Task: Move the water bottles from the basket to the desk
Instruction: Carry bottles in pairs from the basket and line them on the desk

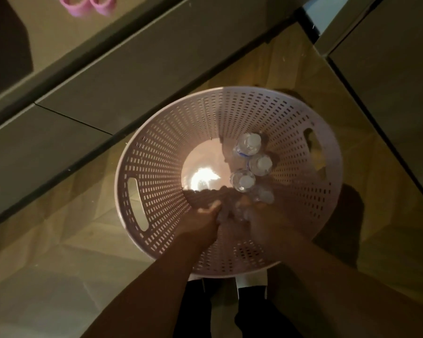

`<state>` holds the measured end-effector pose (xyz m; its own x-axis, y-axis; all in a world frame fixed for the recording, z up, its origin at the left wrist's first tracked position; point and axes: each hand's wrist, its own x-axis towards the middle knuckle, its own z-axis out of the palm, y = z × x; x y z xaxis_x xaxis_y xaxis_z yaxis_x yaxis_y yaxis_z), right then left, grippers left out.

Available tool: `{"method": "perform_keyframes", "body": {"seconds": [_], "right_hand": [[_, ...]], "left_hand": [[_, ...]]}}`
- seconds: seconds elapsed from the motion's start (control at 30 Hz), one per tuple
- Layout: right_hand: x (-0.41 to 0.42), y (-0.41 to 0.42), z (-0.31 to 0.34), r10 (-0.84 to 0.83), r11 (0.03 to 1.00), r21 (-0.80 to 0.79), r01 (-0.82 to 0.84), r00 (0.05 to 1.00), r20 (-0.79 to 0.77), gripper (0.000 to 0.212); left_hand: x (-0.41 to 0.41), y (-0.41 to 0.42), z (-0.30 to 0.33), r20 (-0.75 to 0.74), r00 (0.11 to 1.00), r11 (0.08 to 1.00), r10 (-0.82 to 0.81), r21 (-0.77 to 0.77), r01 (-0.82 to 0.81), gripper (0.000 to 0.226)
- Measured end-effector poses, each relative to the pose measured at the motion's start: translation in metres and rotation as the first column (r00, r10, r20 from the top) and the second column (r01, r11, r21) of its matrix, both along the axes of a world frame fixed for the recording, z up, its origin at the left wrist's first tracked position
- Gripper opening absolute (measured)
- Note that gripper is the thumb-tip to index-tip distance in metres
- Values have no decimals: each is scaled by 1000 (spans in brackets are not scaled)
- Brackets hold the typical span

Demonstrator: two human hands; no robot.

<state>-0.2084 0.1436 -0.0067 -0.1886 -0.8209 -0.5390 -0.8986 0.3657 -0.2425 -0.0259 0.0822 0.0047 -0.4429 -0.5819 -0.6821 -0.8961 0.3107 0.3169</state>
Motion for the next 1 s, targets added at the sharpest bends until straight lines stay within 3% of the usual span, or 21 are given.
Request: {"method": "perform_keyframes", "body": {"seconds": [0.1, 0.17, 0.33, 0.53, 0.63, 0.77, 1.0], "right_hand": [[7, -7, 51, 19, 1000, 21, -22, 989, 145, 43], [10, -10, 97, 74, 996, 45, -82, 984, 160, 50], [9, -19, 249, 45, 998, -44, -39, 989, 139, 42], [12, -7, 465, 115, 952, -294, -81, 989, 98, 37], [34, -4, 546, 195, 914, -374, -157, 978, 67, 47], [75, -14, 623, 224, 912, -370, -175, 970, 94, 23], [194, -19, 675, 329, 890, -388, -240, 927, 181, 23]], "left_hand": [[0, -15, 46, 68, 997, 999, 41, 26, -42, 27], [-2, -24, 93, 100, 995, 1000, -2, 2, 2, 29], [11, -37, 241, 105, 994, 995, -3, -96, 13, 41], [24, -14, 437, -74, 981, 953, 177, -234, -190, 32], [44, 9, 510, -193, 928, 877, 319, -311, -366, 31], [86, 42, 573, -351, 809, 723, 471, -371, -582, 23], [200, 79, 639, -525, 662, 445, 535, -491, -749, 24]]}}
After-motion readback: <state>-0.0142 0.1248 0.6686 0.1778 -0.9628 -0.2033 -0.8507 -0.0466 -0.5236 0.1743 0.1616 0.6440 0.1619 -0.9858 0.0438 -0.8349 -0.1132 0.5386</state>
